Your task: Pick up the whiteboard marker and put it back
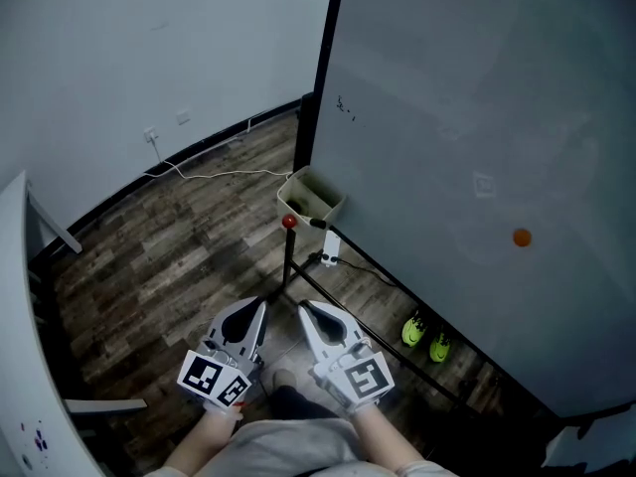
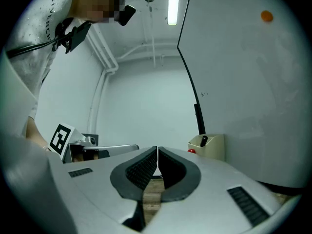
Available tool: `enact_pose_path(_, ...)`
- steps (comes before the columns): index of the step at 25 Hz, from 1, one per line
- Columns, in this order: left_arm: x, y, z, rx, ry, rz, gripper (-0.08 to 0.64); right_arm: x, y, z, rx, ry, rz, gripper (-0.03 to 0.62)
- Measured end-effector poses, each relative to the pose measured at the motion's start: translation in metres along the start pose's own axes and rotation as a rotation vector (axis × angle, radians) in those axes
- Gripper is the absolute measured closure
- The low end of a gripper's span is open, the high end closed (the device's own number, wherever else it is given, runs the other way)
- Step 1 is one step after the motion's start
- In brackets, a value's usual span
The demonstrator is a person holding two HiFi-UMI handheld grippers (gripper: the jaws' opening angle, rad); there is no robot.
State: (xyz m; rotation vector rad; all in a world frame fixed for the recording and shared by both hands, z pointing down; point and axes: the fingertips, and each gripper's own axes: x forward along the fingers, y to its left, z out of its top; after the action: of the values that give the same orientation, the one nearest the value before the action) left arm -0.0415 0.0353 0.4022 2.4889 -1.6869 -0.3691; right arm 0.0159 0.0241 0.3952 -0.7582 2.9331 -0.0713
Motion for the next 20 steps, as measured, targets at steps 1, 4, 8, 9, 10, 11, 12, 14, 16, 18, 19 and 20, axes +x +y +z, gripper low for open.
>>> enact_pose_path(1,0.008,0.004,0.000,0.001,0.002,-0.001,0.545,0.005,-0.007,-0.001,0.000,0.008,0.000,0.572)
enact_pose_path(4,0.031,0.016,-0.001,0.006,0.007,-0.007,0.545,0.018,-0.030,-0.004,-0.001,-0.004,-0.007,0.572)
enact_pose_path(8,0.057,0.031,-0.002,0.012,0.015,-0.010,0.545,0.032,-0.058,-0.008,-0.001,0.010,-0.032,0.571)
enact_pose_path(9,0.063,0.035,-0.004,0.010,0.017,-0.008,0.545,0.035,-0.065,-0.008,-0.002,0.007,-0.037,0.572)
enact_pose_path(10,0.069,0.039,-0.005,0.008,0.018,-0.007,0.545,0.038,-0.072,-0.008,-0.003,0.007,-0.040,0.571)
enact_pose_path(11,0.075,0.042,-0.006,0.005,0.019,-0.006,0.545,0.040,-0.078,-0.008,-0.005,0.010,-0.042,0.572)
enact_pose_path(12,0.080,0.043,-0.007,0.002,0.019,-0.007,0.545,0.042,-0.083,-0.008,-0.006,0.013,-0.043,0.571)
enact_pose_path(14,0.090,0.044,-0.009,-0.003,0.020,-0.015,0.545,0.045,-0.093,-0.008,-0.006,0.020,-0.048,0.571)
enact_pose_path(16,0.099,0.044,-0.012,-0.006,0.026,-0.027,0.545,0.048,-0.102,-0.009,-0.005,0.025,-0.057,0.571)
enact_pose_path(18,0.104,0.046,-0.016,-0.009,0.038,-0.036,0.545,0.052,-0.107,-0.009,-0.007,0.028,-0.064,0.571)
enact_pose_path(19,0.106,0.048,-0.017,-0.012,0.043,-0.038,0.545,0.054,-0.109,-0.009,-0.008,0.030,-0.064,0.571)
enact_pose_path(20,0.108,0.049,-0.018,-0.016,0.047,-0.039,0.545,0.056,-0.110,-0.009,-0.009,0.033,-0.065,0.571)
